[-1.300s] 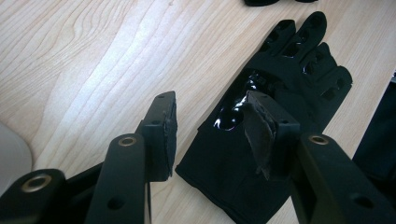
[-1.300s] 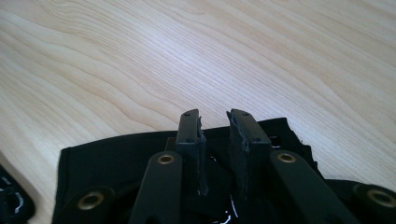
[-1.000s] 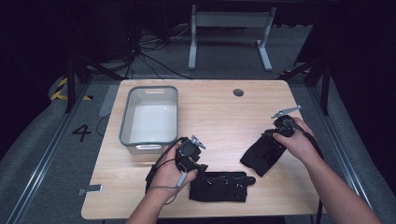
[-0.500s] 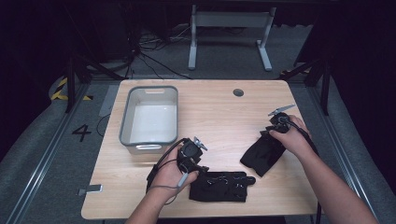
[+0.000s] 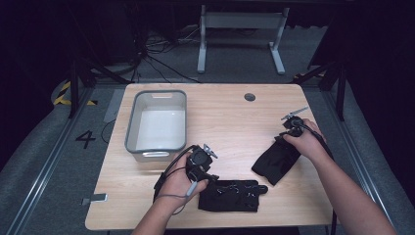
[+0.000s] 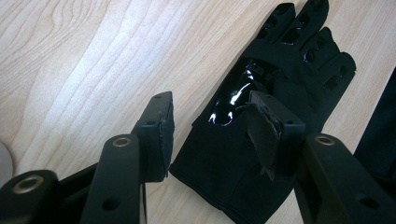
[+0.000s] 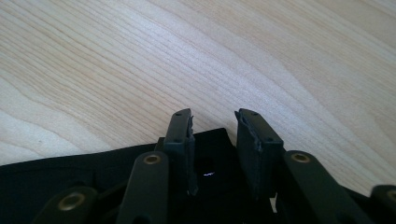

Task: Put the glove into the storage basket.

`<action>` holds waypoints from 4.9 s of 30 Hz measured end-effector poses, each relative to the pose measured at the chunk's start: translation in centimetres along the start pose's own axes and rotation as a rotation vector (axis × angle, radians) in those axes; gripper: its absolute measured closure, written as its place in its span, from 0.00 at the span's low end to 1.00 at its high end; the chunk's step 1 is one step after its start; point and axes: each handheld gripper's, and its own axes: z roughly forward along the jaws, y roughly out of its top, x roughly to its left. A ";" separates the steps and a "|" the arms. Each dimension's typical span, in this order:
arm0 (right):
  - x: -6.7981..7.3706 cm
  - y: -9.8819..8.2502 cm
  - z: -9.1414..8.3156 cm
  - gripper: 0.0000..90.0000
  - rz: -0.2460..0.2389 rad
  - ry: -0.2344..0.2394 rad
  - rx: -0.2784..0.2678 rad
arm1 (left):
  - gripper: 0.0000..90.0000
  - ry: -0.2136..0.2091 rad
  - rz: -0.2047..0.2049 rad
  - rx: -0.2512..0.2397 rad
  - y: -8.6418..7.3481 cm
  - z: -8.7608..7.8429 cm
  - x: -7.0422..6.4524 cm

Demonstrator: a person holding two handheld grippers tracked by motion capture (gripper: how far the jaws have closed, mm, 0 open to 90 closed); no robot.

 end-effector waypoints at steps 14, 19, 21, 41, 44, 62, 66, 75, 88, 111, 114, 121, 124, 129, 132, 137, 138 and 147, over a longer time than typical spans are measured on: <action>0.8 0.3 -0.2 0.96 -0.031 -0.005 0.007 | 0.58 -0.007 0.002 -0.003 0.1 0.2 -0.1; 0.8 0.3 -1.7 0.96 -0.014 0.016 -0.052 | 0.58 -0.012 0.004 -0.004 0.3 0.4 -0.1; 1.0 0.3 -2.7 0.96 -0.010 0.028 -0.081 | 0.58 -0.013 0.005 -0.003 0.5 0.5 -0.1; 4.5 0.9 -12.0 0.96 -0.075 0.069 -0.342 | 0.58 -0.041 0.054 -0.020 2.3 1.5 -1.1; 5.9 1.3 -12.9 0.96 -0.101 0.088 -0.377 | 0.58 -0.041 0.054 -0.030 2.5 1.6 -1.1; 11.7 3.6 -13.4 0.96 -0.192 0.239 -0.458 | 0.56 -0.007 0.017 -0.101 2.9 1.4 0.2; 12.5 3.7 -13.5 0.96 -0.201 0.267 -0.476 | 0.57 -0.010 0.020 -0.089 3.0 1.9 0.4; 12.6 3.5 -12.9 0.96 -0.208 0.284 -0.485 | 0.95 0.037 0.064 -0.051 2.6 1.3 0.2; 12.3 1.4 -11.6 0.96 -0.177 0.347 -0.491 | 0.95 0.139 0.054 -0.042 1.4 -0.9 0.6; 14.0 -3.0 -9.0 0.96 -0.166 0.416 -0.458 | 0.95 0.201 0.106 0.036 0.6 -3.2 -0.3; 13.9 -3.5 -8.4 0.96 -0.158 0.417 -0.442 | 0.95 0.200 0.117 0.048 0.7 -3.2 -0.7; 13.9 -4.3 -8.2 0.96 -0.155 0.418 -0.435 | 0.95 0.188 0.135 0.073 0.8 -3.1 -1.2; 13.9 -4.5 -8.1 0.96 -0.155 0.419 -0.430 | 0.95 0.187 0.142 0.080 0.8 -3.0 -1.3; 14.1 -5.0 -8.0 0.96 -0.155 0.426 -0.416 | 0.95 0.171 0.150 0.111 0.8 -2.9 -1.6; 14.3 -5.5 -8.1 0.95 -0.156 0.435 -0.404 | 0.94 0.147 0.149 0.137 0.7 -2.7 -1.6; 14.8 -5.9 -8.1 0.95 -0.163 0.447 -0.386 | 0.94 0.126 0.151 0.176 0.6 -2.4 -1.7; 14.9 -6.0 -8.1 0.95 -0.164 0.452 -0.379 | 0.94 0.126 0.151 0.176 0.6 -2.4 -1.7; 15.5 -7.2 -7.9 0.94 -0.163 0.504 -0.275 | 0.80 -0.040 0.136 0.225 0.2 -2.1 -1.6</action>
